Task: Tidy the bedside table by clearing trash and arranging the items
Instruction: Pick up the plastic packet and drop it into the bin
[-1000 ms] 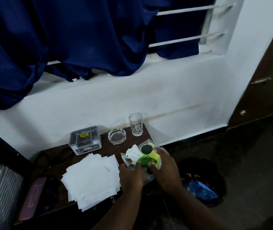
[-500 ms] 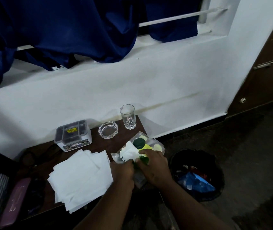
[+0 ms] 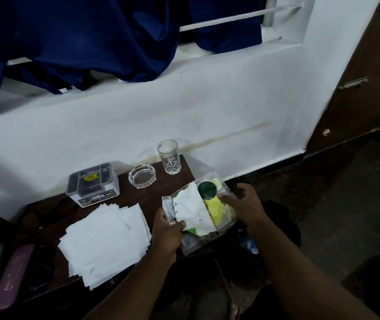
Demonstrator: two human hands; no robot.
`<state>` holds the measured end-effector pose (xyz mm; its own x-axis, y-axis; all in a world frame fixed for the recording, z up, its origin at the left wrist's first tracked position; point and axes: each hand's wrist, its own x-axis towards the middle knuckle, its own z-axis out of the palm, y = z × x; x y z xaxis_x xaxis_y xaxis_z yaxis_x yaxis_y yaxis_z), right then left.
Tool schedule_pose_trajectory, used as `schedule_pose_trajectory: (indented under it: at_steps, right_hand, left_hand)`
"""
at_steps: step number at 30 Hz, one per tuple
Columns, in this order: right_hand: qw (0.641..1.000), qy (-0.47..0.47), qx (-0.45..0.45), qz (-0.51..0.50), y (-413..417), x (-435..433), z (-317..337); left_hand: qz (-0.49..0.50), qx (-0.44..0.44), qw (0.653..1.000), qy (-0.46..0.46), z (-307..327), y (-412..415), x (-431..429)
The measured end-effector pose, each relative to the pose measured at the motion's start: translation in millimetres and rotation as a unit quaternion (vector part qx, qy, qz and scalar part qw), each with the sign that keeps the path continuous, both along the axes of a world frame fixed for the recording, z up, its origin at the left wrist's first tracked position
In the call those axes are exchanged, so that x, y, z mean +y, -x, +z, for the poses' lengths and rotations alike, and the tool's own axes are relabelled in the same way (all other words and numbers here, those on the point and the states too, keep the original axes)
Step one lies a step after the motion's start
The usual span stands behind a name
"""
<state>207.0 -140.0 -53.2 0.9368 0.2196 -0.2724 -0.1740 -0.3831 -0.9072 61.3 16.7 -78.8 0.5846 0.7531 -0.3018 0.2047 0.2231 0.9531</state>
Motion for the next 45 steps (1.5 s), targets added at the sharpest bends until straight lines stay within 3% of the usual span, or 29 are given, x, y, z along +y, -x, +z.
schedule_pose_trajectory:
  at_steps: [2,6,19,27,38,45]
  right_hand:
    - [0.991,-0.067,0.117,0.006,-9.9,-21.6,1.4]
    - [0.978,-0.086,0.188,0.036,-16.7,-64.3,-10.2]
    - [0.991,-0.014,0.127,-0.042,-6.9,-152.8,-84.9]
    - [0.988,0.032,0.122,-0.086,-22.9,-152.1,-133.0]
    - [0.986,0.12,0.11,0.036,-52.5,-126.1,-164.1]
    - [0.956,0.255,0.084,0.121,-51.9,-113.7,-179.9]
  left_hand:
    - [-0.028,-0.016,0.999,0.026,-1.5,-5.0,-4.4]
    - [-0.094,-0.018,0.992,0.077,-5.7,-21.0,-21.4]
    - [-0.239,0.134,0.962,-0.021,-46.6,-96.3,-135.6]
    - [-0.297,0.215,0.93,0.01,-87.5,-137.0,-153.1]
    - [-0.304,0.206,0.93,-0.017,-132.7,-162.9,-144.4]
    - [-0.338,0.304,0.879,-0.142,-146.7,-169.0,-132.6]
